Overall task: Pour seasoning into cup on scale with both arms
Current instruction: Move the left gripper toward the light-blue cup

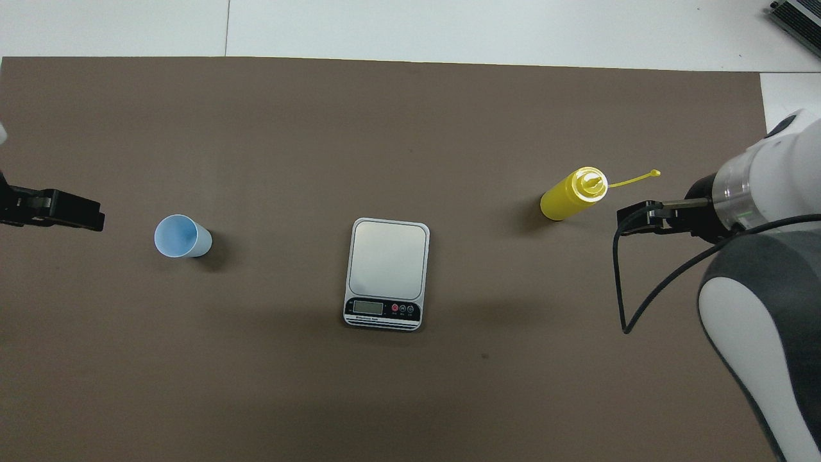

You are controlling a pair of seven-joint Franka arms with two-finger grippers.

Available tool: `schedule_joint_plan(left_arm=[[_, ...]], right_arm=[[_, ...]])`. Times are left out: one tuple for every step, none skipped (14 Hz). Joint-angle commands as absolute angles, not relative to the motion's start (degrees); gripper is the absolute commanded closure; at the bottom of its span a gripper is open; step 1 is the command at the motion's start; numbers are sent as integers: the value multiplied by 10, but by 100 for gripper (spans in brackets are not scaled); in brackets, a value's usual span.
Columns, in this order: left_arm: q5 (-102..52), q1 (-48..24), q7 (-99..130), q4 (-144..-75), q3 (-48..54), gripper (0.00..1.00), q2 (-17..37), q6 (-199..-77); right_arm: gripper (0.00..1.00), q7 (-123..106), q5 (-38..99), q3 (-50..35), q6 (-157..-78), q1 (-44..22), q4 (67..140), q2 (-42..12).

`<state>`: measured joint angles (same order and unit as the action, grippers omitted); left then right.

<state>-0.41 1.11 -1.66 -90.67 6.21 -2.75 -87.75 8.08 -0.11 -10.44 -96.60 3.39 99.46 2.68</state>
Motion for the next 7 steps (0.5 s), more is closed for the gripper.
schedule_joint_plan(left_arm=[[-9, 2, -18, -922, 54, 0, -40, -889], [-9, 1, -19, -924, 54, 0, -41, -889], [-9, 0, -21, -925, 54, 0, -42, -889], [-9, -1, -20, -928, 54, 0, -43, -890], [-10, -1, -19, -939, 54, 0, -47, -901], [-10, -1, -17, -960, 54, 0, -56, -934], [-10, -3, -12, -979, 54, 0, -62, -959]], right_arm=[[0, 77, 9, -106, -971, 40, 1008, 40], [0, 77, 9, -106, -971, 40, 1007, 40], [0, 77, 9, -106, -971, 40, 1008, 40], [0, 77, 9, -106, -971, 40, 1008, 40], [0, 76, 9, -106, -971, 40, 1008, 40], [0, 75, 9, -106, -971, 40, 1007, 40], [0, 75, 9, -106, -971, 41, 1007, 40]])
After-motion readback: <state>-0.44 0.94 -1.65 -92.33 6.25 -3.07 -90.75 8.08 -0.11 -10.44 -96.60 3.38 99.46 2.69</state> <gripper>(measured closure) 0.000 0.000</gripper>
